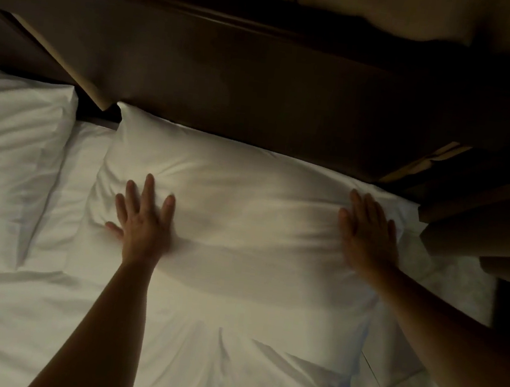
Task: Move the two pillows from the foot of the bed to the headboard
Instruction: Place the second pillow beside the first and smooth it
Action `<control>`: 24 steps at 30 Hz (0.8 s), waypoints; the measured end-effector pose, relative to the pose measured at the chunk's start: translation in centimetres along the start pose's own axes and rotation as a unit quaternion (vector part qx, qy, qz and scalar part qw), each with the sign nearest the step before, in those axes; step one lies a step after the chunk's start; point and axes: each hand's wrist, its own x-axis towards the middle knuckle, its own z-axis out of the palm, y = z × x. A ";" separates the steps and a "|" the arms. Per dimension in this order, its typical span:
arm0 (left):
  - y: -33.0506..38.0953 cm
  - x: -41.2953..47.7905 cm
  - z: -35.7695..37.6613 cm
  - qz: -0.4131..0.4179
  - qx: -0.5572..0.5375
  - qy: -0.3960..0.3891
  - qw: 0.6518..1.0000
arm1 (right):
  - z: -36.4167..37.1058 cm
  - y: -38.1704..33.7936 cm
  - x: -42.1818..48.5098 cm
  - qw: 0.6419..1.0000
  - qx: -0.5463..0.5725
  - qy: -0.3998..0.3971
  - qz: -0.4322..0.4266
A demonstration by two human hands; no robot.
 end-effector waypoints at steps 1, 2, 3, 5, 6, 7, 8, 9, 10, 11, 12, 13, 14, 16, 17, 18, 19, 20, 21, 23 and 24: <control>0.1 0.0 0.0 -0.004 0.001 0.000 1.000 | 0.0 -0.1 0.0 1.000 -0.003 0.001 0.003; 0.3 -0.1 -0.1 -0.008 0.004 0.002 1.000 | -0.1 -0.3 -0.3 1.000 -0.014 0.013 0.004; 0.6 -0.4 -0.1 -0.013 0.008 0.008 1.000 | -0.3 -0.6 -0.7 0.999 -0.033 0.037 0.005; 1.6 -1.1 -0.3 -0.017 0.016 0.032 0.999 | -0.6 -1.6 -1.6 0.992 -0.068 0.102 0.003; 2.3 -1.6 -0.3 -0.008 0.023 0.044 0.999 | -0.7 -2.3 -2.1 0.989 -0.073 0.126 -0.004; 3.0 -2.1 -0.1 0.013 0.032 0.052 0.998 | -0.6 -3.0 -2.7 0.988 -0.070 0.138 -0.017; 3.6 -2.7 0.2 0.041 0.043 0.053 0.997 | -0.3 -3.7 -3.2 0.988 -0.066 0.139 -0.035; 4.0 -3.2 0.6 0.066 0.052 0.049 0.995 | 0.2 -4.2 -3.8 0.988 -0.060 0.132 -0.052; 4.2 -3.6 1.0 0.080 0.055 0.042 0.994 | 0.7 -4.3 -4.3 0.990 -0.052 0.119 -0.062; 4.2 -3.8 1.4 0.080 0.053 0.033 0.995 | 1.2 -4.3 -4.6 0.992 -0.044 0.102 -0.064; 4.0 -3.8 1.7 0.073 0.048 0.026 0.996 | 1.6 -3.9 -4.8 0.994 -0.039 0.085 -0.060; 3.7 -3.7 2.0 0.067 0.043 0.020 0.997 | 1.9 -3.3 -4.8 0.995 -0.038 0.074 -0.057; 3.6 -3.6 2.3 0.064 0.039 0.016 0.997 | 2.3 -2.8 -4.6 0.995 -0.040 0.069 -0.058; 3.5 -3.2 2.6 0.065 0.035 0.011 0.997 | 2.6 -2.4 -4.1 0.995 -0.046 0.066 -0.058; 3.6 -3.1 2.7 0.064 0.033 0.009 0.997 | 2.7 -2.5 -3.8 0.995 -0.049 0.064 -0.056; 3.7 -3.1 2.6 0.062 0.029 0.006 0.998 | 2.7 -2.7 -3.7 0.995 -0.050 0.061 -0.052; 3.7 -3.1 2.6 0.060 0.025 0.006 0.998 | 2.7 -3.0 -3.8 0.996 -0.051 0.058 -0.049; 3.8 -3.2 2.5 0.058 0.024 0.010 0.998 | 2.5 -3.1 -4.0 0.996 -0.050 0.055 -0.047; 3.9 -3.5 2.4 0.056 0.025 0.017 0.998 | 2.2 -3.3 -4.2 0.996 -0.049 0.058 -0.046; 4.7 -4.2 2.3 0.047 0.023 0.041 0.998 | 1.6 -3.6 -4.7 0.994 -0.051 0.081 -0.056; 5.3 -4.8 2.4 0.052 0.023 0.051 0.997 | 1.3 -3.8 -5.0 0.991 -0.058 0.094 -0.068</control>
